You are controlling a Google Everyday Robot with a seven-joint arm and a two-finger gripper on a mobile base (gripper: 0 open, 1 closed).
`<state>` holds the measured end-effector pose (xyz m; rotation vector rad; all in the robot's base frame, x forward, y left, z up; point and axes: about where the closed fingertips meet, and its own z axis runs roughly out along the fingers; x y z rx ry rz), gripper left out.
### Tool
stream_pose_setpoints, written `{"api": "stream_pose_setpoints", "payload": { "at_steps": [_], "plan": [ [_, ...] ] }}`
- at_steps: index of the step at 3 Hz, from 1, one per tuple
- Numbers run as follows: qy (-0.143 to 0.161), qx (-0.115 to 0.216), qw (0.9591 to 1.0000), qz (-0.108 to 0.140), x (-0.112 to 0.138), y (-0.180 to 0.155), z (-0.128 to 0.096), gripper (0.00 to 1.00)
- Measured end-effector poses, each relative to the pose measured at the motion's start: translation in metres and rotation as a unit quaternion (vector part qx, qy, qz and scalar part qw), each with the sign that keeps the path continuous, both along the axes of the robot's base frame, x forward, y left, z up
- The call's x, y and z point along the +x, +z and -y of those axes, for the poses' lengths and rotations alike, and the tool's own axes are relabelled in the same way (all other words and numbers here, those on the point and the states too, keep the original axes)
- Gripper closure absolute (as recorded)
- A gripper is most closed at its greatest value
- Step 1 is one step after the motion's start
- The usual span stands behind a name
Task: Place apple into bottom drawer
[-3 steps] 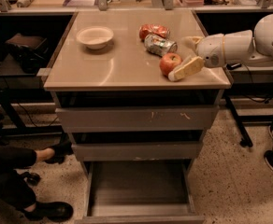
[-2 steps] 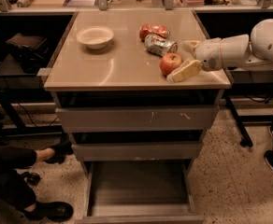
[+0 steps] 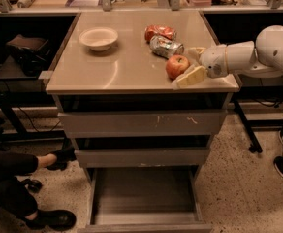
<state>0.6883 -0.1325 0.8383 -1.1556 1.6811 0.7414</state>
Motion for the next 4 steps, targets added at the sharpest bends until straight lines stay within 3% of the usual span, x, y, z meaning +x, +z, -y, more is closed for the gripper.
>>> {"api": "stream_pose_setpoints", "payload": {
  "at_steps": [1,4],
  "plan": [
    [0.0,0.0,1.0,0.0,0.0,0.0,0.0,0.19],
    [0.0,0.0,1.0,0.0,0.0,0.0,-0.0001,0.89]
  ]
}}
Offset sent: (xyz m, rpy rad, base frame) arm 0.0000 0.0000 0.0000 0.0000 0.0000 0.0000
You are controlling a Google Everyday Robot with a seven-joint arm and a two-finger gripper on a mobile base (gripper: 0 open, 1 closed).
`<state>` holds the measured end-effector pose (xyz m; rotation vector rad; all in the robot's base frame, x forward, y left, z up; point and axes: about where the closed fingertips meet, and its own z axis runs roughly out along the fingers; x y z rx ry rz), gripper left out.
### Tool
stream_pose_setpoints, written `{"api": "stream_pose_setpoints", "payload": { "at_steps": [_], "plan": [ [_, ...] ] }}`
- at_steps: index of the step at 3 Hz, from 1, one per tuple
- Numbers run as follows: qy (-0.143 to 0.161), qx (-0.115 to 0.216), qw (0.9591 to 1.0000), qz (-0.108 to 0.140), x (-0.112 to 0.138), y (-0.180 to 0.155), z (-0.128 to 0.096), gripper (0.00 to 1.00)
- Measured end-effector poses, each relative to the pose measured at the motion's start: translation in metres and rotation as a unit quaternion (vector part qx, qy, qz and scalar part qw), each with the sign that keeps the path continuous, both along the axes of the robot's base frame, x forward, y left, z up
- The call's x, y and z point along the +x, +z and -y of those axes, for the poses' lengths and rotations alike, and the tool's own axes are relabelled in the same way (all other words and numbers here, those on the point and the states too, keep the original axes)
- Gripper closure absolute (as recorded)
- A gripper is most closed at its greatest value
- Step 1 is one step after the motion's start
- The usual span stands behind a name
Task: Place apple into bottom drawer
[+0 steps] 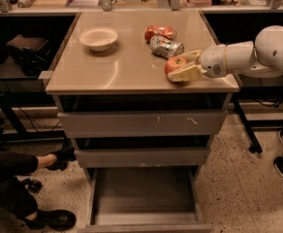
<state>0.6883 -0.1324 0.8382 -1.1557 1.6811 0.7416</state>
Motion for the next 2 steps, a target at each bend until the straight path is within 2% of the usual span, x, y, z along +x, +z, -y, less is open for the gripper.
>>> {"api": "stream_pose_setpoints", "payload": {
  "at_steps": [1,2],
  "plan": [
    [-0.008,0.0,1.0,0.002,-0.014,-0.002,0.002,1.0],
    [-0.035,0.021,0.9983,0.042,-0.053,0.022,0.008,1.0]
  ]
}}
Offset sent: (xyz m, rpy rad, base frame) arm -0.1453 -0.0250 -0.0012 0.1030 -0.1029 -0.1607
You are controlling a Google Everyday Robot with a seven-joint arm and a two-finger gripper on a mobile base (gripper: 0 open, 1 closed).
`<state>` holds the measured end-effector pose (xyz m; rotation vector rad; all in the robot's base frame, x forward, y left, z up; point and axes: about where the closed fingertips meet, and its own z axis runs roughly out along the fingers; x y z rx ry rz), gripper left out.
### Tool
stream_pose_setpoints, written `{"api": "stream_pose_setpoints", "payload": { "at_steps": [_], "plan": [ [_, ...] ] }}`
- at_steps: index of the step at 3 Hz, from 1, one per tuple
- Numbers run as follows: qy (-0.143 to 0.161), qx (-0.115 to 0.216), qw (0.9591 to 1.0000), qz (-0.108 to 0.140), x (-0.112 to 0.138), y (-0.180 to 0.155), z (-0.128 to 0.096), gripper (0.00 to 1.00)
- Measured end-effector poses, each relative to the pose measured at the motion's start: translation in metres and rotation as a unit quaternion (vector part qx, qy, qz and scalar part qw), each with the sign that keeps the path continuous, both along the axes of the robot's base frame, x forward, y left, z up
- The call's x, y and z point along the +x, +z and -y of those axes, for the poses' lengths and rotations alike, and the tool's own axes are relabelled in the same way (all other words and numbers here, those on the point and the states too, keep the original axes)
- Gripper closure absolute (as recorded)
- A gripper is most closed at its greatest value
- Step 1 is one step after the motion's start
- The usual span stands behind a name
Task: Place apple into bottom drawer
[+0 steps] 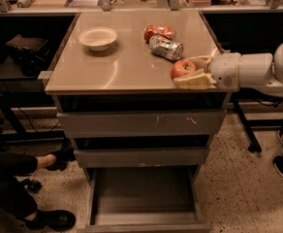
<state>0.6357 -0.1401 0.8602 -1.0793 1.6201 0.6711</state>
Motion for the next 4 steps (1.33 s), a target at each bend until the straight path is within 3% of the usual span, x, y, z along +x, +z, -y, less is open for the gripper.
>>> {"api": "stream_pose_setpoints", "payload": {
  "at_steps": [1,2,3,4],
  "plan": [
    [-0.029,0.028,0.999,0.018,-0.05,0.003,0.004,1.0],
    [-0.037,0.029,0.9989,0.003,-0.067,-0.013,0.013,1.0],
    [-0.037,0.029,0.9989,0.003,-0.067,-0.013,0.013,1.0],
    [-0.053,0.023,0.9982,-0.013,-0.072,-0.04,0.006,1.0]
  ]
}}
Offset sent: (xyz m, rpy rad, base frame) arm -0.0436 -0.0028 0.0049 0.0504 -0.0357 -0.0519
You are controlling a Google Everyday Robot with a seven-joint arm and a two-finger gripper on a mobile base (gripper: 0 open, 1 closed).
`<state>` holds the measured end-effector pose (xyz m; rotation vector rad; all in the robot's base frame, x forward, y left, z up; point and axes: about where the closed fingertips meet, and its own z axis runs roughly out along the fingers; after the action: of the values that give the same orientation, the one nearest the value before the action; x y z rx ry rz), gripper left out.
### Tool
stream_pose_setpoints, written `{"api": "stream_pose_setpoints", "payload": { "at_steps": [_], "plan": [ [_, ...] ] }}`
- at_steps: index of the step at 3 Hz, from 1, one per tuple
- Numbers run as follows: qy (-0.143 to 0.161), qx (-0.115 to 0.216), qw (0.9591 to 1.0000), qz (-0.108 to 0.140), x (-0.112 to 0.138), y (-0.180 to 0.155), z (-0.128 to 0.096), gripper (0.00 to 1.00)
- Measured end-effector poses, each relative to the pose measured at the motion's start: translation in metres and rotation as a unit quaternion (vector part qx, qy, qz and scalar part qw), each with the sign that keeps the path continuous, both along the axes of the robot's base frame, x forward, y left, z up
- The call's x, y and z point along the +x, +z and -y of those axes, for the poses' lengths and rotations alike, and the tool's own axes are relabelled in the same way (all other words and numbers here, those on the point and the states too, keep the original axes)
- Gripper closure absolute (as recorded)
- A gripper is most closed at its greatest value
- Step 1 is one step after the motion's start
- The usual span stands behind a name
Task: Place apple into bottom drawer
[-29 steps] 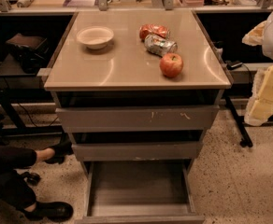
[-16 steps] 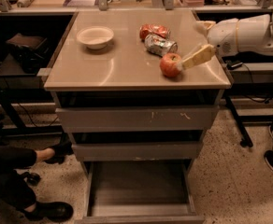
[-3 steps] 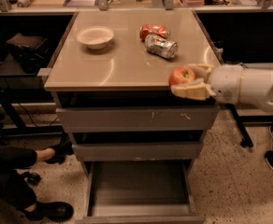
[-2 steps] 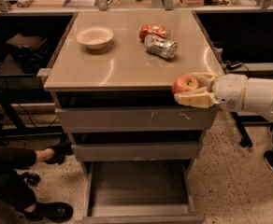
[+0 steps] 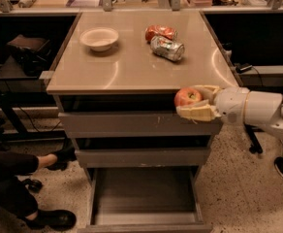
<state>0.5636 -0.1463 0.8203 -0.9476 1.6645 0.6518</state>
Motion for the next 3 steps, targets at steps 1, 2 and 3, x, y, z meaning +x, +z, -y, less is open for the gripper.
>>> {"api": "stream_pose_setpoints", "payload": {
  "at_steps": [1,2,3],
  "plan": [
    [-0.039,0.013,0.9989,-0.023,-0.012,-0.061,-0.006,1.0],
    [-0.09,0.027,0.9949,-0.037,-0.021,-0.125,-0.006,1.0],
    [-0.148,0.045,0.9865,-0.053,-0.026,-0.181,-0.001,1.0]
  ]
}}
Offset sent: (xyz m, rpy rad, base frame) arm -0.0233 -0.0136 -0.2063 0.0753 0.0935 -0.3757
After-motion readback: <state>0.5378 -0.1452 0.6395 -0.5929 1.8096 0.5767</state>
